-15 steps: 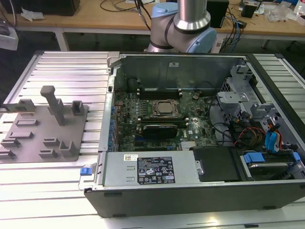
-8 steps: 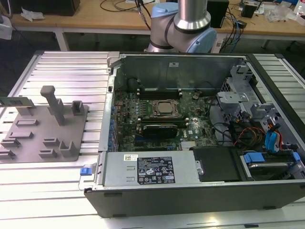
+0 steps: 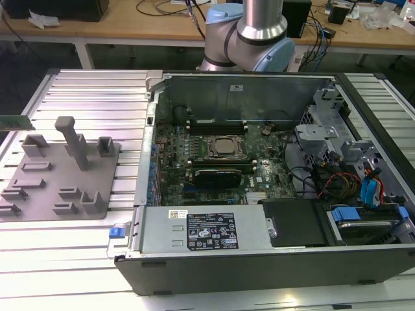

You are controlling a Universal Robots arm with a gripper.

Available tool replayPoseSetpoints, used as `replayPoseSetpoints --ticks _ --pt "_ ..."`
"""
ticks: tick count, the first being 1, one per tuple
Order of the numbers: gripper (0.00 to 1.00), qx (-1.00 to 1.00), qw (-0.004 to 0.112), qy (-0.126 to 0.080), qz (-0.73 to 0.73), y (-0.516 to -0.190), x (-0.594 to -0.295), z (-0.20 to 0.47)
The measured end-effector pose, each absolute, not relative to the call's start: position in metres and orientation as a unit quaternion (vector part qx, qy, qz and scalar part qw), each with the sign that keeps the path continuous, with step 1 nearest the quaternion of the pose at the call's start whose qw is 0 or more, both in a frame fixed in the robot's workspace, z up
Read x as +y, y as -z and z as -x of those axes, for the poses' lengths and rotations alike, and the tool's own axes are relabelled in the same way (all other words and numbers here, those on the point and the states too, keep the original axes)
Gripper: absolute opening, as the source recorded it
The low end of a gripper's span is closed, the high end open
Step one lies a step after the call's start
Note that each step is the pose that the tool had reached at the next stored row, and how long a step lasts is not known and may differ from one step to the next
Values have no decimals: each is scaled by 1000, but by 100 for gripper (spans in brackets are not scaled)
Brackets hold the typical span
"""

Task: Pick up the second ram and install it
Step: 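Pick up the second ram and move it above second insertion slot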

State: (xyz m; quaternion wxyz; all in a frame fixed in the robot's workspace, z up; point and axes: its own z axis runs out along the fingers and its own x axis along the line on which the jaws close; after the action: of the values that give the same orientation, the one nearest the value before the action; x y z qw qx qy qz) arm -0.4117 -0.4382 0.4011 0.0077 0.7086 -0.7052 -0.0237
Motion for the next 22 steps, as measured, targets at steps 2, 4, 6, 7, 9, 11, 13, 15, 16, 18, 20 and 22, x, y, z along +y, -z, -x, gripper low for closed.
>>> replayPoseSetpoints --ticks 2,4,6,7,9,11,13,15,16,18,20,22 --pt "9 -705 8 24 -709 -405 -438 412" --pt "9 -705 8 24 -709 -409 -438 412" --pt "9 -705 8 24 -709 -412 -438 412" --pt "9 -705 8 24 -709 -414 -438 412" --pt "9 -705 8 24 -709 -418 -438 412" --pt "9 -705 8 24 -709 -424 -438 412" --pt "9 -705 8 24 -709 -427 -438 412" --pt "9 -705 8 24 -709 -430 -438 412" --pt "9 -705 8 24 -709 -430 -438 412" --pt "9 -705 8 24 -709 -434 -437 412" --pt "9 -705 8 24 -709 -435 -437 412" --pt "9 -705 8 24 -709 -436 -437 412"
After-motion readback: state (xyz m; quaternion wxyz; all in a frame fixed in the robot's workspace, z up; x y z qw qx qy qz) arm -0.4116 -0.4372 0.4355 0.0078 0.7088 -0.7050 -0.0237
